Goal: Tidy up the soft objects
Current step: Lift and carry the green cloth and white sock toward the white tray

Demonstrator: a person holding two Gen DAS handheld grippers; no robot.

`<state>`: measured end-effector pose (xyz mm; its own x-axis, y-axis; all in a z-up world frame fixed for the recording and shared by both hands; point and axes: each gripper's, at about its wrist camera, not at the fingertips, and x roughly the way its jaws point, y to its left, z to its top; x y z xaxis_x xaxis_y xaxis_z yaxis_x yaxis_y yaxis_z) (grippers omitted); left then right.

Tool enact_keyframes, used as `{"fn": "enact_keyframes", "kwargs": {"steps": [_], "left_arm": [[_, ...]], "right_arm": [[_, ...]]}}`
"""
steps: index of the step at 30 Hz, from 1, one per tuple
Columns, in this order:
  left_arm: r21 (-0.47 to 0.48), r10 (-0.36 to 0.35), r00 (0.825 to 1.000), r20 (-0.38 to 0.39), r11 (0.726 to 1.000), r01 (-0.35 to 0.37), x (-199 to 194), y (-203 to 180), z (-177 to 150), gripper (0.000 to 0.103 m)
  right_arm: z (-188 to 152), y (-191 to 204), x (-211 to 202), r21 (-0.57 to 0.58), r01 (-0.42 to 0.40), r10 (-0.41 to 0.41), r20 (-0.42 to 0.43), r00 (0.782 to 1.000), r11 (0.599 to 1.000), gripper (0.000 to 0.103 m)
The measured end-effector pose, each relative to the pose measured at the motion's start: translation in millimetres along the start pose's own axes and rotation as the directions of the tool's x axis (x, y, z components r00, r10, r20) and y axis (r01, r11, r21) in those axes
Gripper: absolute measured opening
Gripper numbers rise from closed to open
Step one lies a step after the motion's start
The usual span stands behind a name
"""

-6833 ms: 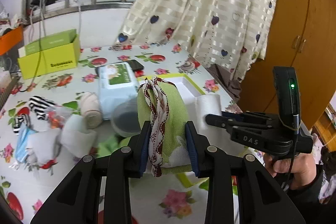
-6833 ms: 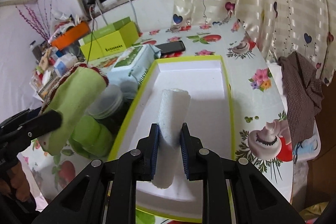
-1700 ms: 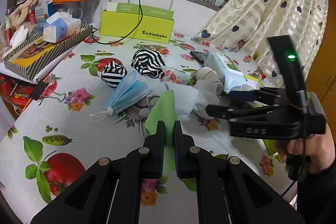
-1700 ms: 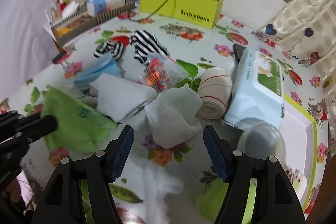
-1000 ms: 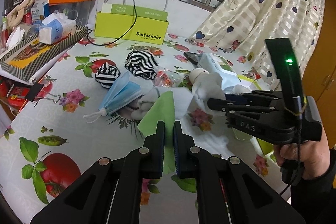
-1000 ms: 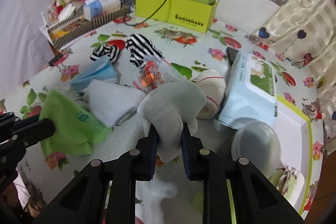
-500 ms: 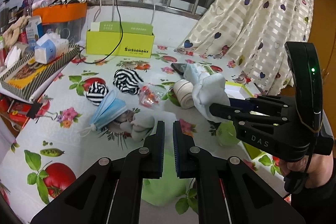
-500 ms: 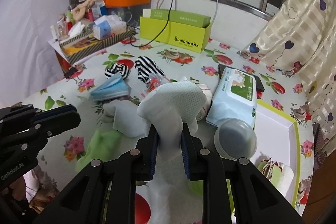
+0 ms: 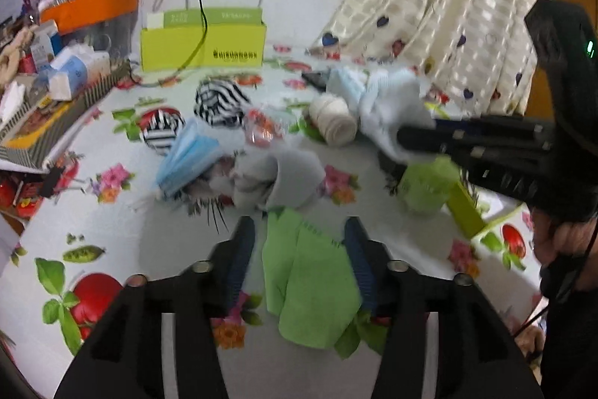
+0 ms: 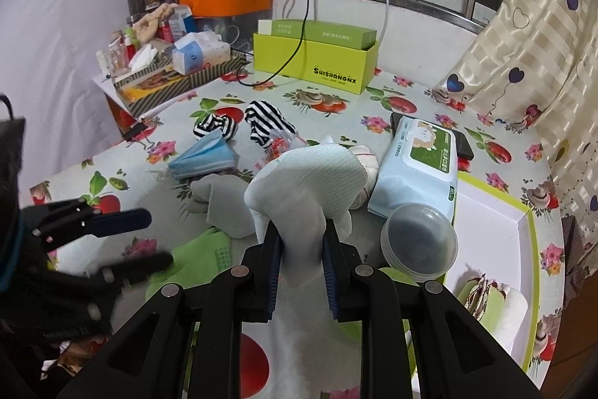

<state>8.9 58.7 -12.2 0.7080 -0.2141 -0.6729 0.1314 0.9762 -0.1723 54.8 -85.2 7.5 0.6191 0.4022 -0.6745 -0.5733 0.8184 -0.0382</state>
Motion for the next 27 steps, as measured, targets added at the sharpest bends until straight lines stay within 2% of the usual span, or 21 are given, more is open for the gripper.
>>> {"fn": "enact_keyframes", "kwargs": {"steps": [4, 11, 15, 18, 19, 20, 21, 22, 27], "left_arm": [[0.037, 0.024, 0.998, -0.051, 0.999, -0.022, 13, -2, -10, 0.053], [0.099, -0.01, 0.989, -0.149, 0.995, 0.025, 34, -17, -26, 0.053], [0.155, 0.046, 0.989, -0.142, 0.988, -0.024, 38, -28, -31, 0.054], [0.151, 0.055, 0.991, -0.126, 0.988, -0.035, 39, -27, -31, 0.054], [0.148, 0.065, 0.99, -0.123, 0.988, -0.047, 39, -26, -30, 0.048], [0.142, 0.084, 0.99, -0.117, 0.988, -0.067, 39, -24, -29, 0.032], [0.128, 0.081, 0.99, -0.118, 0.99, -0.066, 39, -21, -26, 0.024], [0.106, 0.072, 0.99, -0.123, 0.993, -0.059, 38, -17, -25, 0.008], [0.044, 0.053, 0.995, -0.089, 0.998, -0.05, 29, -9, -18, 0.008]], "right_arm": [[0, 0, -1, -0.001, -0.002, 0.002, 0.004, 1.0, 1.0, 0.02], [0, 0, -1, -0.002, -0.003, 0.003, 0.002, 1.0, 1.0, 0.02], [0, 0, -2, -0.003, -0.002, 0.002, 0.003, 1.0, 1.0, 0.02], [0, 0, -3, -0.004, -0.004, 0.004, 0.006, 1.0, 1.0, 0.02], [0, 1, -3, -0.005, -0.004, 0.004, 0.007, 1.0, 1.0, 0.02], [0, 2, -3, -0.004, -0.004, 0.004, 0.007, 1.0, 1.0, 0.02], [-1, 2, -4, -0.004, -0.005, 0.005, 0.008, 1.0, 1.0, 0.02], [-1, 2, -4, -0.004, -0.005, 0.005, 0.01, 1.0, 1.0, 0.02], [-2, 4, -10, -0.002, -0.008, 0.008, 0.023, 1.0, 1.0, 0.02]]}}
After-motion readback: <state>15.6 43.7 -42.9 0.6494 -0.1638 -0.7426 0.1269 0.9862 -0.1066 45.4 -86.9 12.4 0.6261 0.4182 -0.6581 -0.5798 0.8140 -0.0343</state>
